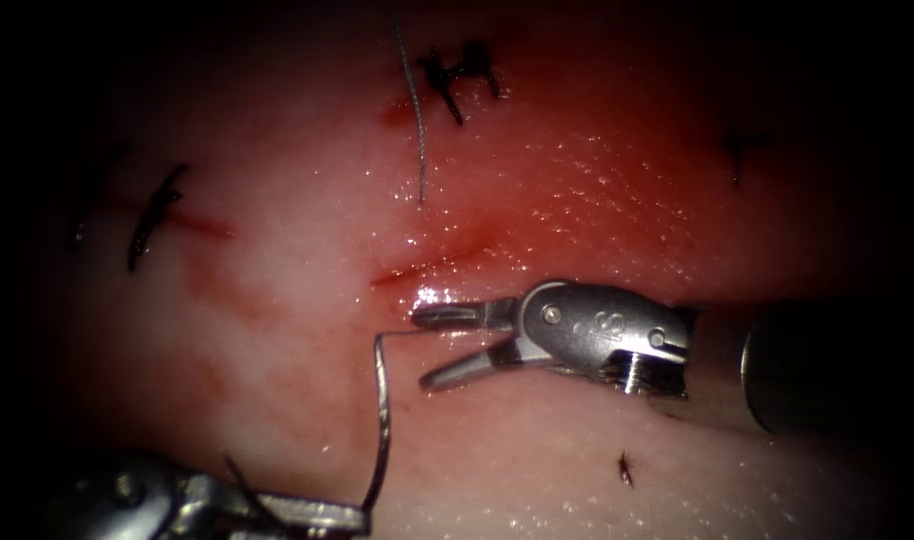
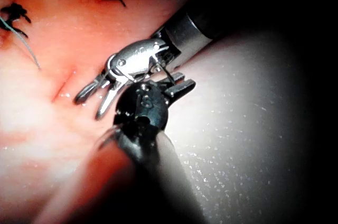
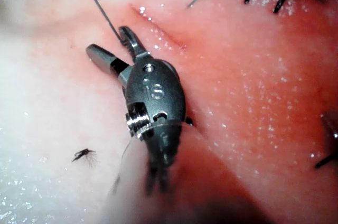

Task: Wound Closure

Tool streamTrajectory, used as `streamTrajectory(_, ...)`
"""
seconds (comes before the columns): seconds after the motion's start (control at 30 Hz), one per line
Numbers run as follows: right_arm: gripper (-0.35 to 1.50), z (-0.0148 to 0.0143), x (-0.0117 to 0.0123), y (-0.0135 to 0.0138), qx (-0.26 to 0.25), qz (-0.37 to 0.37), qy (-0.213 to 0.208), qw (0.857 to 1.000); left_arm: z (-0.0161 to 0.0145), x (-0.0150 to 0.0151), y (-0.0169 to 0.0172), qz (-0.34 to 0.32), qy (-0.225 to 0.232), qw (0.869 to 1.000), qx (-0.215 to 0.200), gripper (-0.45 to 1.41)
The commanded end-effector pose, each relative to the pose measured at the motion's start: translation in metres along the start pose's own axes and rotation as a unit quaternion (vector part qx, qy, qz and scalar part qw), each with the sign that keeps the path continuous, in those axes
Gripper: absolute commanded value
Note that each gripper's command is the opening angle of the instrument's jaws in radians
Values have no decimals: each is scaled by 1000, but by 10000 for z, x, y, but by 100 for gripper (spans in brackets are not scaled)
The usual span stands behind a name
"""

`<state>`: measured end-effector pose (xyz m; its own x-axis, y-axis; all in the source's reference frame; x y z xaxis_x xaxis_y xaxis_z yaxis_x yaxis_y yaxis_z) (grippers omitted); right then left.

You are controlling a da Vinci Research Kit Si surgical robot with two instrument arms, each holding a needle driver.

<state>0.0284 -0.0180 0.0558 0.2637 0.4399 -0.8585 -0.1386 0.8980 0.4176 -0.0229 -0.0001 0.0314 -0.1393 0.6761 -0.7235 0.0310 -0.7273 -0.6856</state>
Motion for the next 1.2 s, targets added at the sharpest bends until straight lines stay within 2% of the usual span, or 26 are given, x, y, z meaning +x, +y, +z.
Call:
streamTrajectory(0.03,36,8,-6,-3,5,0,-3,1000,6,-6,-1,2,-3,1000,4,-45)
streamTrajectory(0.07,26,8,-6,-3,6,0,-6,1000,5,-5,0,4,-6,1000,11,-45)
streamTrajectory(0.23,29,7,-5,-2,7,0,-6,1000,3,-4,2,8,-11,1000,18,-45)
streamTrajectory(0.3,12,6,-5,-2,9,0,-11,1000,2,-3,3,9,-12,1000,21,-45)
streamTrajectory(0.4,-35,13,-7,-3,9,-5,-24,1000,3,0,5,16,-13,999,26,-45)
streamTrajectory(0.6,-35,17,-15,-4,2,-16,-25,1000,3,5,8,54,-17,998,36,-45)
streamTrajectory(0.8,-35,3,-17,-21,2,-20,-31,999,1,-4,-10,84,-47,989,112,-45)
streamTrajectory(0.93,-35,-12,-15,-51,6,-24,-32,999,6,-38,-12,94,-55,985,131,-45)
streamTrajectory(0.97,-35,-17,-11,-71,9,-21,-31,999,9,-58,-10,101,-57,984,139,-45)
streamTrajectory(1.0,-35,-19,-9,-79,8,-21,-32,999,10,-67,-8,99,-58,983,141,-45)
streamTrajectory(1.03,-35,-19,-9,-79,8,-21,-32,999,10,-67,-8,99,-58,983,141,-45)
streamTrajectory(1.2,-35,-21,6,-131,42,-9,-24,999,15,-97,3,99,-60,981,154,-45)
